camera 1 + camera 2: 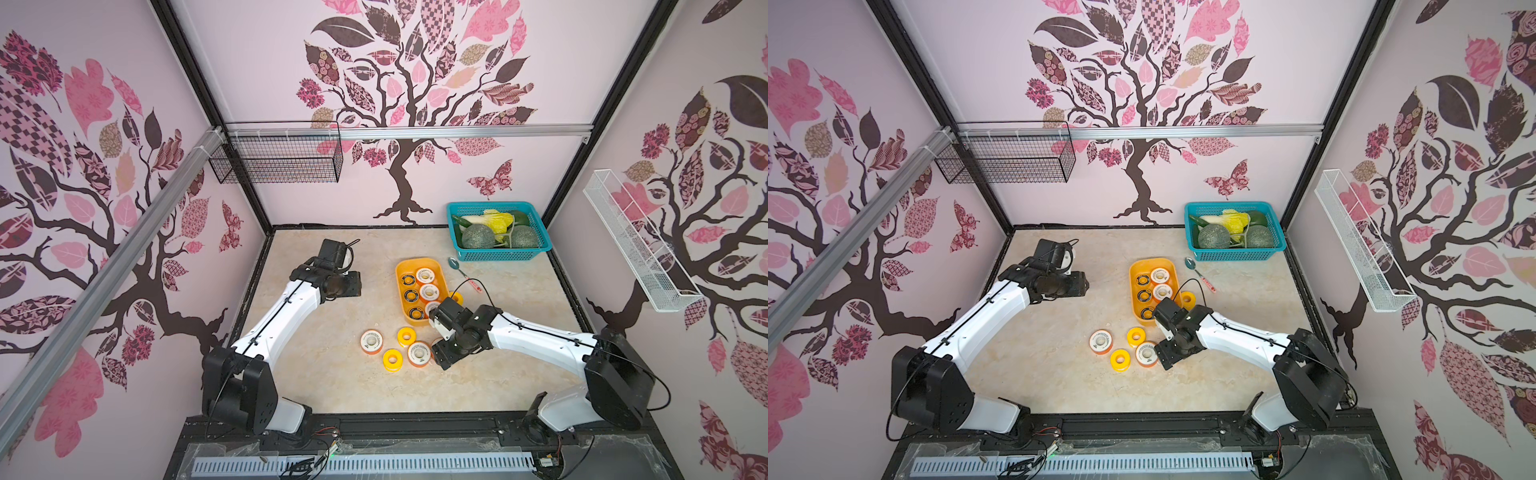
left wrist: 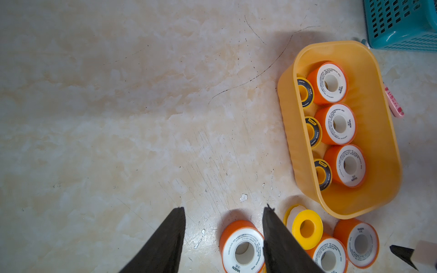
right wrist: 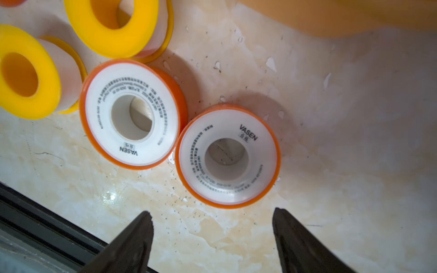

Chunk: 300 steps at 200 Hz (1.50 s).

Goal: Put the sealing tape into the storage box
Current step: Pick up the sealing tape at the center of the board.

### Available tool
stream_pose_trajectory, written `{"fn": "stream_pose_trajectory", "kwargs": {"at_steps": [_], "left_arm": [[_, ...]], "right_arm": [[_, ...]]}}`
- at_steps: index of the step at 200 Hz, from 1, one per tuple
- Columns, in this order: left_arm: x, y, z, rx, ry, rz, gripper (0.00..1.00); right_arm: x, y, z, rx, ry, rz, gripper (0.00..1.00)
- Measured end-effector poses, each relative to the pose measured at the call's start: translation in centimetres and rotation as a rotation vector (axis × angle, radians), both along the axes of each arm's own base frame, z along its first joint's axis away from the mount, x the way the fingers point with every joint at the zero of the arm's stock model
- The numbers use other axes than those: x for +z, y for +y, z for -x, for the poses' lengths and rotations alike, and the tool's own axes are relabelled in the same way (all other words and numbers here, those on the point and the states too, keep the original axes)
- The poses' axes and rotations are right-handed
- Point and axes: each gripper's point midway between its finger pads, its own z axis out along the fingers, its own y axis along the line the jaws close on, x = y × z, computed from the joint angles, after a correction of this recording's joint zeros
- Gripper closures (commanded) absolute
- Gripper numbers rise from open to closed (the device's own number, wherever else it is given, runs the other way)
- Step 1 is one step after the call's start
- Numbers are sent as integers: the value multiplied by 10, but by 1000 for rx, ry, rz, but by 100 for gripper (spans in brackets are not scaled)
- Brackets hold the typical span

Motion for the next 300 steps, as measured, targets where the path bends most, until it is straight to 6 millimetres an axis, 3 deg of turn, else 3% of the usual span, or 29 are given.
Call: {"fn": "stream_pose_trajectory", "kwargs": {"at_steps": [32,110,300], "left_arm": [[0,0,0,0,0,0,43],[-2,1,0,2,6,-5,43],[-3,1,0,4,7,-9,43]], "right_arm": [[-12,1,2,17,12,46,17],[-19,4,-12,-8,-31,79,16],[-27,6,-35,-73,-111,110,18]]}}
